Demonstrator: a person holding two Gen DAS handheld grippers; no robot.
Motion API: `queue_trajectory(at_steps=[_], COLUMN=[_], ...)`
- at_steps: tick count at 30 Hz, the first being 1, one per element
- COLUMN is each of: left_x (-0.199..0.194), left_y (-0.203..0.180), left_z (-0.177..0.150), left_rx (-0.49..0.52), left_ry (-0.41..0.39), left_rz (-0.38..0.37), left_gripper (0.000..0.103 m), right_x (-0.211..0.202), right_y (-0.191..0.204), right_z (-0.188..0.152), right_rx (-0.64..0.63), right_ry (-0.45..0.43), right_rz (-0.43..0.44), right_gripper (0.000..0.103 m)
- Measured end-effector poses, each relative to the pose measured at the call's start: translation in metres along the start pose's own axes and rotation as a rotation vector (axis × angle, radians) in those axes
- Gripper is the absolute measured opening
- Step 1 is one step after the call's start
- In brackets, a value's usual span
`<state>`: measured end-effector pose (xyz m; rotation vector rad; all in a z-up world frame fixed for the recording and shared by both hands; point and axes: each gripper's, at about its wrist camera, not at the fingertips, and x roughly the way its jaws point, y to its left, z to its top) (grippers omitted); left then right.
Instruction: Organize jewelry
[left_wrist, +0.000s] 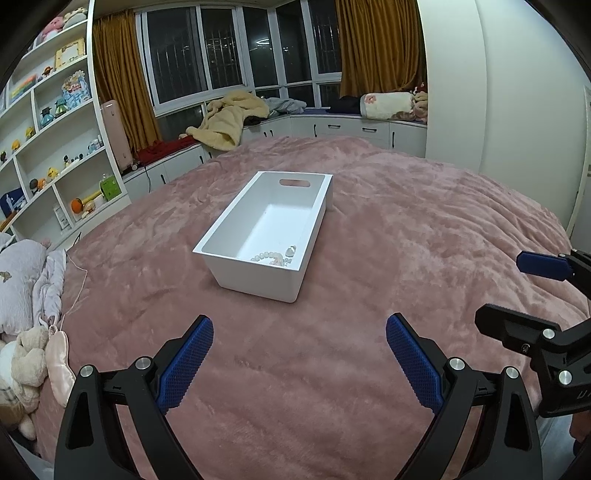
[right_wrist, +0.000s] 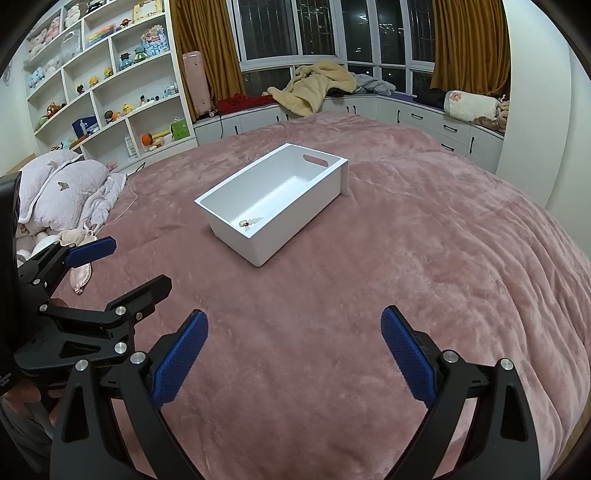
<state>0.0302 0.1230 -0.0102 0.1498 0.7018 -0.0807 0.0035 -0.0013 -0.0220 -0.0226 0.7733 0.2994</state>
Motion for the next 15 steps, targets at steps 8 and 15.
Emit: queue_trajectory(at_steps=[8,15], left_x=[0.0034,0.0067], left_y=[0.0028,0.0049], left_z=[-0.0022,-0.003], left_rx=[0.003,0.01], left_ry=[0.01,0.01], left_rz=[-0.014,-0.021], left_gripper=[0.096,0.096], right_x=[0.0015,0.0021], right_y=[-0.002,-0.0033], right_z=[-0.002,-0.0034], right_rx=[0.009,0.013], right_ry=[0.001,0.003], right_rz=[0.001,0.002], right_gripper=[0.094,0.094])
